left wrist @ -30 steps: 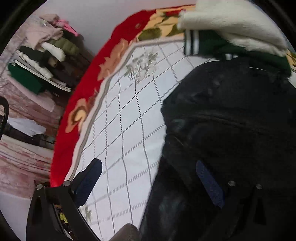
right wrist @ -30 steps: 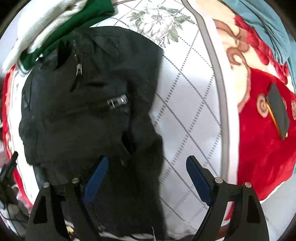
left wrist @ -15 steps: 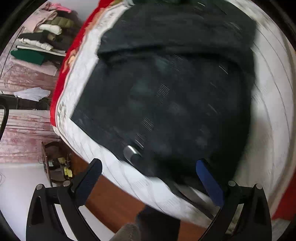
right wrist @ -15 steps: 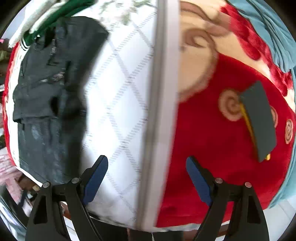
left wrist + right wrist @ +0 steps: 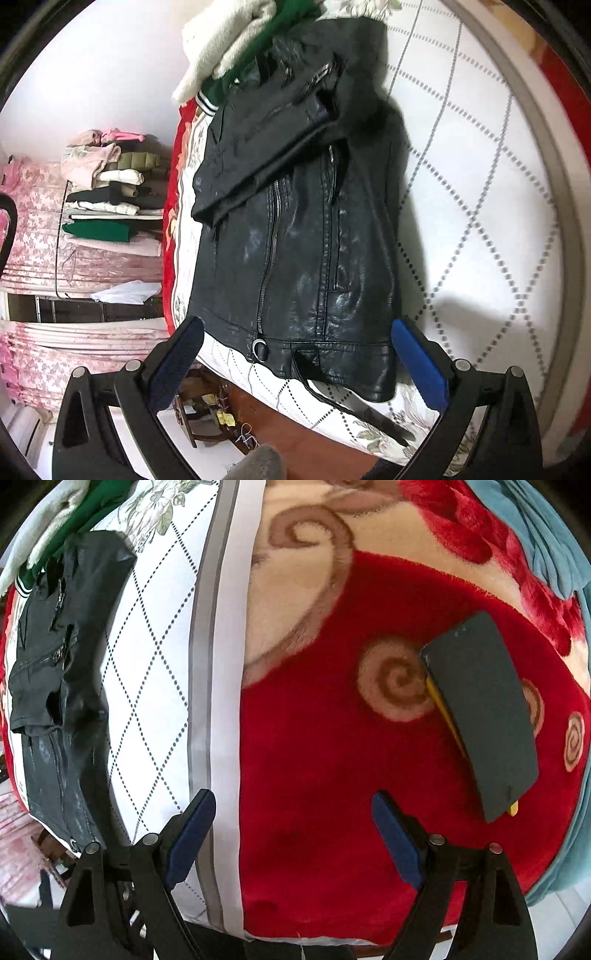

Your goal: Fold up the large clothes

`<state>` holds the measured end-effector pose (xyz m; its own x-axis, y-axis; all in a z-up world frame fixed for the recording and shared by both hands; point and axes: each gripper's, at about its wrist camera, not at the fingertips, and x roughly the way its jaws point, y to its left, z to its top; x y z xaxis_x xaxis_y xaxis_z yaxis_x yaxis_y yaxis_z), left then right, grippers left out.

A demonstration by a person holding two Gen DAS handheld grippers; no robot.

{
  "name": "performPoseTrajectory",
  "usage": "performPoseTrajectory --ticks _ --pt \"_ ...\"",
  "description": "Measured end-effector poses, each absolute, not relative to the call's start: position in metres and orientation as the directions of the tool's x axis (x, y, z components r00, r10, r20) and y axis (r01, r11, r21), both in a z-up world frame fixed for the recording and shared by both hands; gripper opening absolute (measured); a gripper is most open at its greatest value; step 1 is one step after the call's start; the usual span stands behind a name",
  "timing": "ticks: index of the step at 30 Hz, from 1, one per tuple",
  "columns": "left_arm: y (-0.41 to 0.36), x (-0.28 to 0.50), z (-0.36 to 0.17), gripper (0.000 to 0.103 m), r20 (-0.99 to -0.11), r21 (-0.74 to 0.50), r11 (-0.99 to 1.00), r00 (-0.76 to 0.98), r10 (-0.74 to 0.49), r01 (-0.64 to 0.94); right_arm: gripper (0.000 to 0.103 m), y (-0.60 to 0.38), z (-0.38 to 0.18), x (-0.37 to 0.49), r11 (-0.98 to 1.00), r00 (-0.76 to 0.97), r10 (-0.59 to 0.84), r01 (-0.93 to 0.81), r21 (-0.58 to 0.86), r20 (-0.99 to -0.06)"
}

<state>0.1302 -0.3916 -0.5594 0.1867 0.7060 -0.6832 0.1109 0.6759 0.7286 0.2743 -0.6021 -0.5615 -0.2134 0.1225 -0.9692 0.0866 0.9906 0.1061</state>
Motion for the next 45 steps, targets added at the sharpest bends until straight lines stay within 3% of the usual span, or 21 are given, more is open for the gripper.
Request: performPoseTrajectory --ticks 4,7,11,14,16,17,18,20,23,26,28,29,30,38,45 --pt "-0.401 0.139 -0.588 0.103 -0.689 0.724 0.671 0.156 0.707 0.157 0.087 -0.605 -0.567 0.286 0.991 -0.221 0.120 0.090 0.103 -0.968" --pt "-0.400 0.146 -0.616 0.103 -0.635 0.769 0.608 0.140 0.759 0.197 0.087 -0.605 -0.571 0.296 0.990 -0.224 0.126 0.096 0.107 -0.966" --pt "-0.357 0.168 -0.621 0.103 -0.571 0.820 0.560 0.107 0.814 0.117 0.087 -0.598 -0.576 0.312 0.989 -0.218 0.136 0.082 0.121 -0.966" --pt "-0.334 0.179 -0.619 0.103 -0.589 0.808 0.584 0.062 0.806 0.077 0.087 -0.587 -0.586 0.322 0.983 -0.215 0.179 0.090 0.163 -0.960" --pt "-0.325 0.182 -0.612 0.097 -0.617 0.787 0.615 0.054 0.785 0.052 0.087 -0.574 -0.595 0.335 0.966 -0.200 0.255 0.102 0.239 -0.946" --pt "-0.323 0.182 -0.607 0.079 -0.646 0.763 0.645 0.050 0.761 0.040 0.087 -0.569 -0.596 0.342 0.950 -0.181 0.309 0.106 0.294 -0.934" --pt "-0.323 0.181 -0.602 0.052 -0.679 0.734 0.679 0.046 0.733 0.024 0.087 -0.564 -0.597 0.347 0.934 -0.166 0.355 0.108 0.341 -0.920" --pt "-0.322 0.179 -0.590 0.022 -0.739 0.672 0.740 0.051 0.672 -0.004 0.090 -0.550 -0.600 0.362 0.877 -0.127 0.479 0.113 0.467 -0.868" --pt "-0.321 0.177 -0.573 0.009 -0.778 0.624 0.781 0.074 0.624 -0.030 0.090 -0.533 -0.604 0.381 0.750 -0.090 0.659 0.153 0.643 -0.747" --pt "-0.320 0.179 -0.562 0.007 -0.792 0.602 0.798 0.097 0.602 -0.040 0.090 -0.499 -0.614 0.383 0.667 -0.058 0.741 0.179 0.724 -0.669" --pt "-0.312 0.180 -0.551 0.007 -0.804 0.584 0.811 0.111 0.584 -0.043 0.083 -0.490 -0.623 0.385 0.629 -0.041 0.770 0.211 0.748 -0.636" --pt "-0.309 0.181 -0.547 0.007 -0.813 0.569 0.821 0.118 0.569 -0.043 0.040 -0.487 -0.624 0.386 0.620 -0.021 0.775 0.219 0.754 -0.631" --pt "-0.305 0.181 -0.542 0.007 -0.823 0.552 0.832 0.129 0.553 -0.046 0.028 -0.483 -0.623 0.388 0.631 -0.017 0.766 0.213 0.746 -0.643" --pt "-0.243 0.177 -0.489 0.006 -0.899 0.379 0.919 0.189 0.394 -0.108 0.018 -0.411 -0.528 0.371 0.734 0.080 0.669 0.082 0.674 -0.739" --pt "-0.139 0.178 -0.450 0.007 -0.952 0.172 0.965 0.220 0.215 -0.199 0.017 -0.276 -0.446 0.387 0.803 0.110 0.595 -0.082 0.590 -0.796"
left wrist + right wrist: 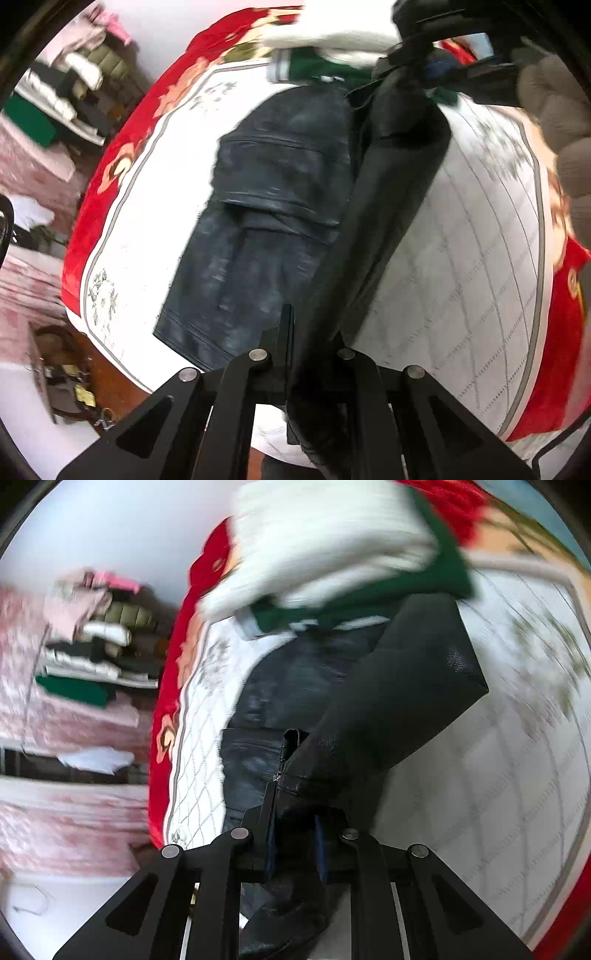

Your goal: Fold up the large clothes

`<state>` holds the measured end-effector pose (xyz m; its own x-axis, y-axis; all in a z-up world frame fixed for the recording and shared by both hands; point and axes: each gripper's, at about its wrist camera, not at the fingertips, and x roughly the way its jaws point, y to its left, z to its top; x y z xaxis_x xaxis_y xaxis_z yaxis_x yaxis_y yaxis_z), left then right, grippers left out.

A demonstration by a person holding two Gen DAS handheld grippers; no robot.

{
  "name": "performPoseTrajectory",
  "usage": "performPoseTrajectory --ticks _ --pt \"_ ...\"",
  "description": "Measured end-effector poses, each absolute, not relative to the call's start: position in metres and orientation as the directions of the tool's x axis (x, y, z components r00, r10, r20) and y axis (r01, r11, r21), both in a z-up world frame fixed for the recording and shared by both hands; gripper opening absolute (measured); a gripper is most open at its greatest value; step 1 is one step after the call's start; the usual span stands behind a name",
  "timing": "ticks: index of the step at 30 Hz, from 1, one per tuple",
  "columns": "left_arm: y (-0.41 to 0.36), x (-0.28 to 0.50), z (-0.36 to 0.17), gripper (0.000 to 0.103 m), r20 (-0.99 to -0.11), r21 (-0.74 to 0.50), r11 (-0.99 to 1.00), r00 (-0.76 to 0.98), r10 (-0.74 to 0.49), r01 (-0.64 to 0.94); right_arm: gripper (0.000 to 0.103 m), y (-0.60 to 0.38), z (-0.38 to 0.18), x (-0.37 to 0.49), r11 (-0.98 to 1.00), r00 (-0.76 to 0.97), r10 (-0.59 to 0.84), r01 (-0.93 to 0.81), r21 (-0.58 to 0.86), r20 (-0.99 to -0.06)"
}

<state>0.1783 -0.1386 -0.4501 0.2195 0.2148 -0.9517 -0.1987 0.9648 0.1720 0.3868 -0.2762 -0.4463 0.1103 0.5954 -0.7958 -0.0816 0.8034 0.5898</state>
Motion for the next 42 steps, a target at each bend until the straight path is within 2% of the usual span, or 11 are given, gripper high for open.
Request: performPoseTrajectory --ticks 10,13,15,19,25,29,30,33,35,40,42 --pt "0.042 0.178 -0.523 0.017 -0.993 -0.047 0.903 0.118 0.004 -0.428 0.016 -0.033 -0.496 0.413 0.887 -0.041 0.387 -0.255 0.385 -0.921" --pt "0.070 0.167 -0.539 0.035 -0.985 -0.153 0.869 0.139 -0.098 -0.470 0.037 0.006 -0.533 0.416 0.899 -0.153 0.320 -0.262 0.350 -0.935" --pt "0.080 0.160 -0.540 0.098 -0.986 -0.150 0.860 0.141 -0.091 -0.488 0.047 0.002 -0.528 0.416 0.890 -0.167 0.350 -0.246 0.383 -0.922" --pt "0.088 0.148 -0.553 0.103 -0.991 -0.129 0.842 0.105 -0.086 -0.525 0.084 -0.057 -0.492 0.418 0.890 -0.072 0.404 -0.200 0.410 -0.912" --pt "0.079 0.145 -0.585 0.103 -0.998 -0.061 0.846 0.026 -0.055 -0.529 0.084 -0.192 -0.533 0.428 0.954 0.002 0.295 0.052 0.295 -0.955" --pt "0.064 0.153 -0.574 0.103 -0.999 -0.017 0.870 0.045 0.006 -0.493 0.085 -0.227 -0.595 0.430 0.825 -0.023 0.540 0.211 0.524 -0.841" --pt "0.060 0.154 -0.570 0.103 -0.999 -0.004 0.875 0.049 0.023 -0.484 0.080 -0.232 -0.597 0.428 0.800 0.024 0.569 0.216 0.560 -0.822" --pt "0.051 0.159 -0.552 0.103 -0.994 0.039 0.887 0.069 0.080 -0.460 0.033 -0.242 -0.585 0.411 0.763 0.115 0.597 0.223 0.607 -0.794" --pt "0.044 0.156 -0.535 0.103 -0.990 0.065 0.891 0.086 0.115 -0.449 0.021 -0.261 -0.573 0.393 0.718 0.161 0.618 0.282 0.636 -0.769" --pt "0.024 0.145 -0.490 0.103 -0.980 0.090 0.908 0.125 0.154 -0.410 0.020 -0.325 -0.534 0.304 0.709 0.189 0.515 0.454 0.540 -0.836" --pt "0.017 0.147 -0.479 0.103 -0.979 0.093 0.920 0.134 0.154 -0.381 0.031 -0.351 -0.524 0.259 0.763 0.110 0.430 0.487 0.426 -0.896"
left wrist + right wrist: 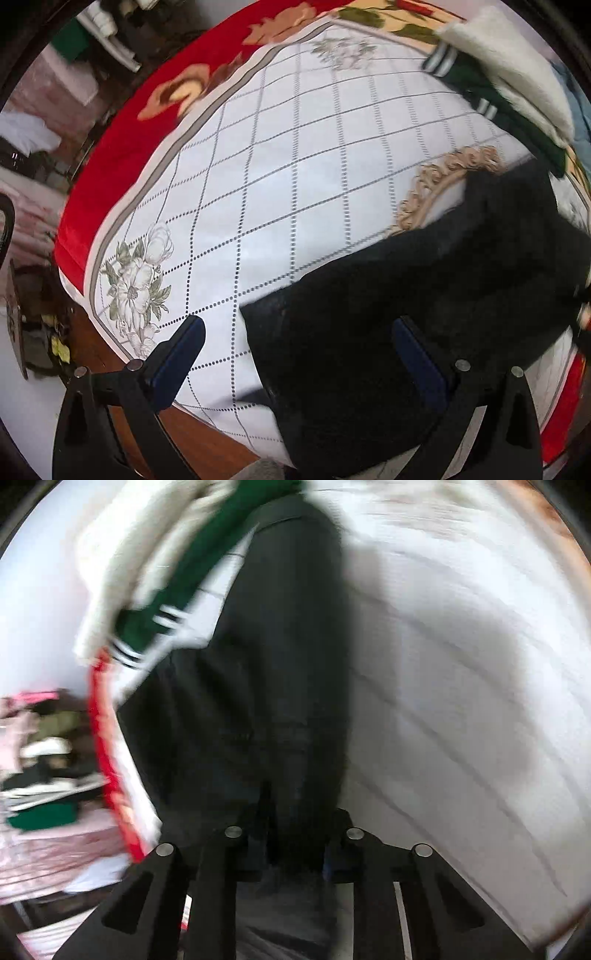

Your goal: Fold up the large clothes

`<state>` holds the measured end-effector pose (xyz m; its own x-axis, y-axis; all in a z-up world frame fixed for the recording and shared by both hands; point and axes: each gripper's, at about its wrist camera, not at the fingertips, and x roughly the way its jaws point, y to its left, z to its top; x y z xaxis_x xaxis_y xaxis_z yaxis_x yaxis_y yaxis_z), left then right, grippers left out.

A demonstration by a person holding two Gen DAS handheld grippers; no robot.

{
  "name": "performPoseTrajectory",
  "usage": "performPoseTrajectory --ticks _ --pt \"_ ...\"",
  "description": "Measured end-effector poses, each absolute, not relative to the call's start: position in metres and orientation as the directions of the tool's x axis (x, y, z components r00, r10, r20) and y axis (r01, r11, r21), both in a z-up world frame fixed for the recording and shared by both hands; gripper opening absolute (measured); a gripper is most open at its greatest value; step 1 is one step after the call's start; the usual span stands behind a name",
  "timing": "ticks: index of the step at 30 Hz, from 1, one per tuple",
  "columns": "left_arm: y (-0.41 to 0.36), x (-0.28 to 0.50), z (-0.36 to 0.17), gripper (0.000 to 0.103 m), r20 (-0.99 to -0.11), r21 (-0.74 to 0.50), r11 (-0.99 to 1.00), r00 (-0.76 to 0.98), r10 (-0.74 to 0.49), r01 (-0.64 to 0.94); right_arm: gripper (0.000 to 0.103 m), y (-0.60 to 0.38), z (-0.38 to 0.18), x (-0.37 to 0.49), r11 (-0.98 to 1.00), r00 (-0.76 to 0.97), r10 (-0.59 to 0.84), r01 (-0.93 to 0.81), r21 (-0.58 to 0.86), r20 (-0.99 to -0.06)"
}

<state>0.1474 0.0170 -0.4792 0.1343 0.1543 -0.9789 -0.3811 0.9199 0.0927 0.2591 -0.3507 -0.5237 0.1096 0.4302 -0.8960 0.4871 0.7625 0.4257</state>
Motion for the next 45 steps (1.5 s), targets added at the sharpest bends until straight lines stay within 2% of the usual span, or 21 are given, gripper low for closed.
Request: performPoseTrajectory --ticks 2,3,8,9,11,13,15,18,22,25,28,31,33,36,39,43,45 --pt "0.015 0.150 -0.482 0.103 -0.980 0.105 0.930 0.125 0.157 -0.351 0.047 -0.362 -0.530 0.230 0.802 -0.007 0.378 0.502 0.324 -0.926" --pt "0.006 0.149 -0.481 0.103 -0.981 0.104 0.936 0.122 0.153 -0.338 0.048 -0.370 -0.533 0.220 0.812 -0.050 0.360 0.509 0.286 -0.932" --pt "-0.007 0.172 -0.491 0.103 -0.985 0.076 0.944 0.120 0.120 -0.320 0.049 -0.407 -0.482 0.191 0.884 0.010 0.195 0.432 0.180 -0.981" --pt "-0.011 0.179 -0.492 0.103 -0.985 0.069 0.943 0.129 0.116 -0.325 0.049 -0.406 -0.474 0.192 0.891 0.029 0.192 0.414 0.187 -0.981" --pt "-0.021 0.196 -0.498 0.103 -0.981 0.063 0.940 0.152 0.119 -0.334 0.048 -0.395 -0.461 0.204 0.901 0.066 0.284 0.324 0.289 -0.957" --pt "-0.027 0.212 -0.512 0.103 -0.977 0.079 0.935 0.159 0.141 -0.347 0.048 -0.370 -0.463 0.225 0.918 0.046 0.330 0.216 0.332 -0.943" --pt "-0.026 0.226 -0.537 0.103 -0.975 0.136 0.922 0.116 0.190 -0.361 0.048 -0.331 -0.472 0.261 0.919 0.022 0.387 0.074 0.387 -0.922" --pt "-0.015 0.228 -0.572 0.103 -0.984 0.143 0.912 0.039 0.171 -0.383 0.047 -0.286 -0.500 0.301 0.920 -0.016 0.391 -0.003 0.391 -0.920" --pt "0.001 0.216 -0.586 0.103 -0.981 0.164 0.904 0.031 0.191 -0.396 0.047 -0.249 -0.549 0.334 0.967 -0.052 0.241 -0.066 0.244 -0.969" --pt "0.009 0.211 -0.581 0.103 -0.983 0.164 0.900 0.014 0.185 -0.404 0.049 -0.249 -0.561 0.340 0.974 -0.055 0.221 -0.038 0.223 -0.974" --pt "0.009 0.207 -0.553 0.103 -0.983 0.147 0.904 0.039 0.177 -0.402 0.048 -0.255 -0.542 0.342 0.964 -0.072 0.264 -0.017 0.266 -0.962" --pt "-0.002 0.208 -0.520 0.103 -0.981 0.097 0.913 0.115 0.154 -0.396 0.056 -0.299 -0.499 0.321 0.936 -0.002 0.351 0.018 0.351 -0.936" --pt "-0.015 0.214 -0.516 0.103 -0.982 0.062 0.919 0.140 0.125 -0.388 0.069 -0.332 -0.482 0.305 0.936 0.050 0.343 0.062 0.346 -0.938" --pt "-0.038 0.229 -0.544 0.103 -0.983 0.086 0.926 0.122 0.140 -0.368 0.070 -0.392 -0.473 0.273 0.933 0.099 0.299 0.176 0.313 -0.949" --pt "-0.044 0.237 -0.576 0.103 -0.985 0.103 0.918 0.086 0.147 -0.382 0.070 -0.445 -0.491 0.250 0.893 0.097 0.307 0.315 0.322 -0.947" --pt "-0.036 0.238 -0.581 0.103 -0.986 0.072 0.910 0.107 0.126 -0.408 0.070 -0.473 -0.535 0.248 0.791 0.146 0.436 0.407 0.456 -0.888" --pt "-0.036 0.237 -0.580 0.103 -0.984 0.078 0.912 0.118 0.136 -0.403 0.079 -0.479 -0.561 0.252 0.734 0.172 0.515 0.416 0.536 -0.840"
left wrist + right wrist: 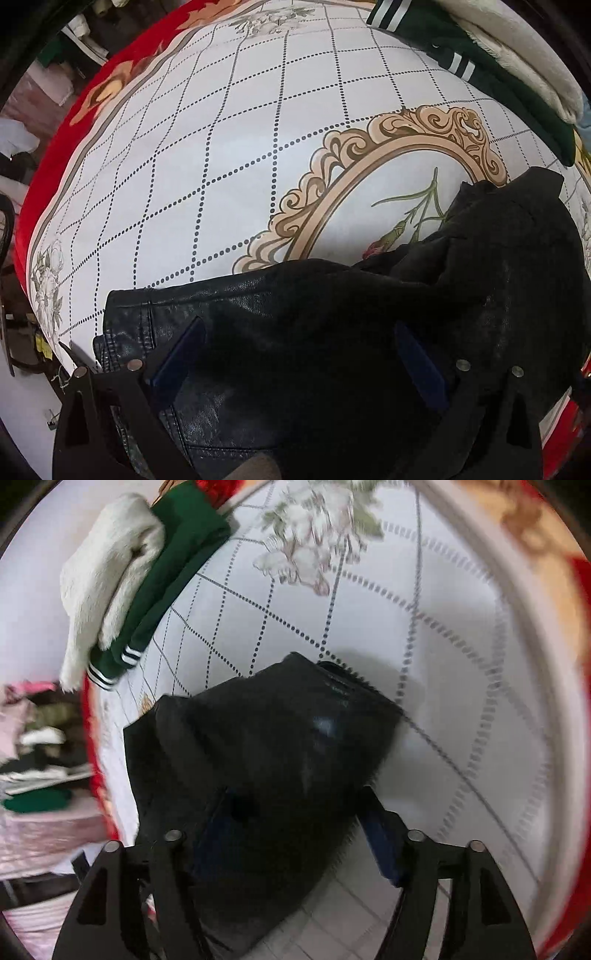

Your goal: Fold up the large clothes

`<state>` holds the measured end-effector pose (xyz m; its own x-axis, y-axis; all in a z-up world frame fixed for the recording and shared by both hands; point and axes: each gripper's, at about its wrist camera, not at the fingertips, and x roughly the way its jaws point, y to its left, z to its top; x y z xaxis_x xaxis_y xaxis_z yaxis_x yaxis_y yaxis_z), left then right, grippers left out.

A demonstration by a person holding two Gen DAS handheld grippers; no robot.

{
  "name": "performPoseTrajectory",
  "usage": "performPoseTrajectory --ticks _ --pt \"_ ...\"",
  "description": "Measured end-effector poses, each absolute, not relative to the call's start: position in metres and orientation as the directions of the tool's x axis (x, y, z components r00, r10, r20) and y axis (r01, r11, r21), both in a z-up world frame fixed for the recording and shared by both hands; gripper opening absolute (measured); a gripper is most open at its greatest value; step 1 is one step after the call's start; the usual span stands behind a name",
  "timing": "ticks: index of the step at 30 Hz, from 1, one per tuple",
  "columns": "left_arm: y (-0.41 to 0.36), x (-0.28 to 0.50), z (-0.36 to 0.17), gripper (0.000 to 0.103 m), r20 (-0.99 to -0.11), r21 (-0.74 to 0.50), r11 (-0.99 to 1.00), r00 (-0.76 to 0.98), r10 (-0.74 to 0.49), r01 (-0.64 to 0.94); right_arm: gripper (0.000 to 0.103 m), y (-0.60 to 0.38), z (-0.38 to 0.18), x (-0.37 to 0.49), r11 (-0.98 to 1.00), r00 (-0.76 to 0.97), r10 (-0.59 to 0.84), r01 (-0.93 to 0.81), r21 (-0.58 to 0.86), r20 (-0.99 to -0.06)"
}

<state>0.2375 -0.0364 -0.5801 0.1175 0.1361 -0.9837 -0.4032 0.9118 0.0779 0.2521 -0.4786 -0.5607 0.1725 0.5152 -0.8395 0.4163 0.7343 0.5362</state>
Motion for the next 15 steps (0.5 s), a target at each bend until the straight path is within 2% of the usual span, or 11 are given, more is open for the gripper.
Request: performPoseTrajectory --ticks 2,3,4,5,9,11,13,14,15 --pt "-0.037 0.238 -0.580 0.103 -0.982 0.086 0.912 0.121 0.146 -0.402 0.080 -0.474 -0.584 0.260 0.687 0.176 0.570 0.433 0.584 -0.802" --pt "-0.038 0.238 -0.580 0.103 -0.981 0.093 0.912 0.121 0.153 -0.399 0.076 -0.470 -0.588 0.266 0.677 0.205 0.573 0.427 0.599 -0.793" --pt "-0.041 0.240 -0.580 0.103 -0.979 0.101 0.913 0.124 0.162 -0.394 0.063 -0.455 -0.590 0.271 0.677 0.228 0.567 0.419 0.605 -0.792" --pt "-0.044 0.241 -0.580 0.103 -0.978 0.110 0.915 0.124 0.170 -0.388 0.027 -0.456 -0.588 0.271 0.659 0.248 0.580 0.417 0.626 -0.776" --pt "-0.051 0.251 -0.579 0.103 -0.976 0.115 0.928 0.132 0.171 -0.354 0.017 -0.472 -0.556 0.253 0.544 0.355 0.608 0.466 0.698 -0.710" --pt "-0.060 0.263 -0.580 0.103 -0.979 0.103 0.941 0.135 0.153 -0.323 0.016 -0.481 -0.526 0.233 0.535 0.405 0.587 0.457 0.711 -0.701" --pt "-0.070 0.270 -0.578 0.103 -0.977 0.122 0.949 0.135 0.167 -0.291 0.016 -0.490 -0.519 0.217 0.536 0.404 0.585 0.458 0.709 -0.703" --pt "-0.073 0.272 -0.576 0.103 -0.976 0.128 0.950 0.134 0.171 -0.283 0.023 -0.496 -0.525 0.211 0.543 0.380 0.590 0.466 0.698 -0.712" --pt "-0.074 0.272 -0.572 0.103 -0.977 0.125 0.951 0.133 0.168 -0.283 0.035 -0.500 -0.538 0.206 0.554 0.337 0.599 0.481 0.679 -0.727"
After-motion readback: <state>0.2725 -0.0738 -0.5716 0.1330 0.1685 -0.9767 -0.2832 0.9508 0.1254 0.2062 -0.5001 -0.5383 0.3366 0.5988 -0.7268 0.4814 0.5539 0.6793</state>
